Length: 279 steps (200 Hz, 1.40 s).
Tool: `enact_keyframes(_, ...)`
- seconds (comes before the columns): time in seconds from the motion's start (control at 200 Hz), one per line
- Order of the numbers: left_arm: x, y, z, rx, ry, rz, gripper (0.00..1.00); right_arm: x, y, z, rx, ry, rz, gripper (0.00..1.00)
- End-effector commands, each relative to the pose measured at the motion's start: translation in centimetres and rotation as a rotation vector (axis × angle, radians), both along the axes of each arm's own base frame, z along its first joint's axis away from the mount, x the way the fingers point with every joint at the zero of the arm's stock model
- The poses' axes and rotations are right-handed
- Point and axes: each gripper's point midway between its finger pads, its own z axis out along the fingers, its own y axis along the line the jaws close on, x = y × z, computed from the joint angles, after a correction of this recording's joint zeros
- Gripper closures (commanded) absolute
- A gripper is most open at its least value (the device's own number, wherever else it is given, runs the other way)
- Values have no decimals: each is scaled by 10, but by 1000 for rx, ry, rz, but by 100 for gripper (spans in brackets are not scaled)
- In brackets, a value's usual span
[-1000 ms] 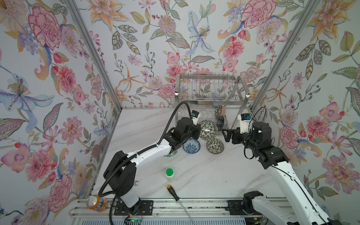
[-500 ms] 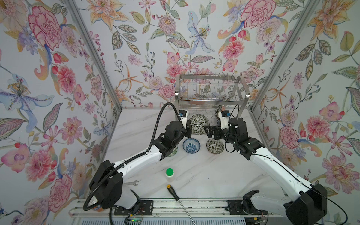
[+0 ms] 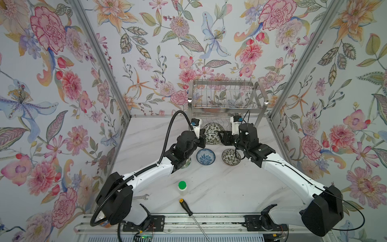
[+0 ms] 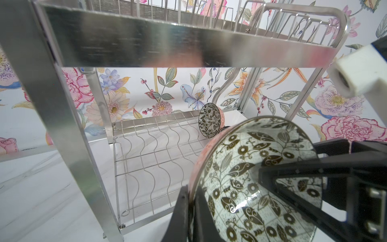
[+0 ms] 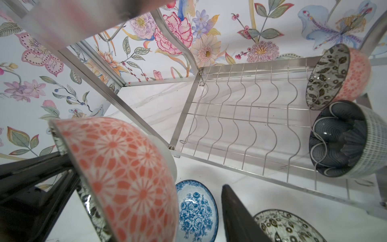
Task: Load the bowls into the dish rack
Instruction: 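Hold the bowl up with left gripper while right gripper closes on its rim, then open left gripper and draw it back while right gripper carries the bowl to the rack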
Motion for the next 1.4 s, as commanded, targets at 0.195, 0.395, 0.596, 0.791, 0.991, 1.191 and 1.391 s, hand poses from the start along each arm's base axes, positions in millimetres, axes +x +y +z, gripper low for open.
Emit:
enact_keyframes(0.195,1,-12,20,-106,-51,-65,100,15,5,10,11,-29,-32,65)
enact_keyframes(0.395,2,-17,13,-71,-37,-86,100,17,1,12,-6,-41,-50,96)
enact_keyframes(0.596,7,1,12,-12,-33,-31,78,17,-10,8,-60,-41,-82,100)
enact_keyframes(0.791,13,55,20,129,-53,113,1,23,-38,-6,-181,-30,-174,100)
enact_keyframes(0.991,14,107,15,234,-26,232,1,41,-76,-28,-340,-14,-368,100)
enact_keyframes(1.191,17,134,-8,308,66,277,1,67,-94,-42,-450,-15,-534,100)
enact_keyframes(1.391,11,136,-5,305,56,243,1,92,-100,-53,-506,-52,-650,100)
